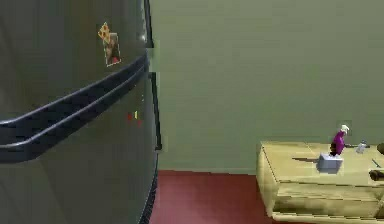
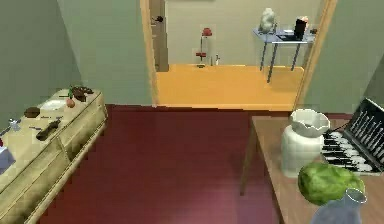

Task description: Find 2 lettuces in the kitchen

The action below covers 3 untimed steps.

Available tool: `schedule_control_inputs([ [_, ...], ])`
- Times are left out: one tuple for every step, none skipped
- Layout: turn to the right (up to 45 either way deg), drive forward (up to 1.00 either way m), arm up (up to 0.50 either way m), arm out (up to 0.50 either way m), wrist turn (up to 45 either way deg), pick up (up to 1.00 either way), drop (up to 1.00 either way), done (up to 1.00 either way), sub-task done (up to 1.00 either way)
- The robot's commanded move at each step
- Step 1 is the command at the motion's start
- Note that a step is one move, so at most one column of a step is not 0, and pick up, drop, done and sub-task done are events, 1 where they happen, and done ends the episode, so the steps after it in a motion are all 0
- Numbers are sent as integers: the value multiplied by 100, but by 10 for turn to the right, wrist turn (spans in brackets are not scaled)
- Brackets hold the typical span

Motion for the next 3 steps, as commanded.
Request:
schedule_control_inputs([
  [-450, 0, 0, 0, 0, 0, 0, 0, 0],
  [-450, 0, 0, 0, 0, 0, 0, 0, 0],
  [0, 10, 0, 0, 0, 0, 0, 0, 0],
])
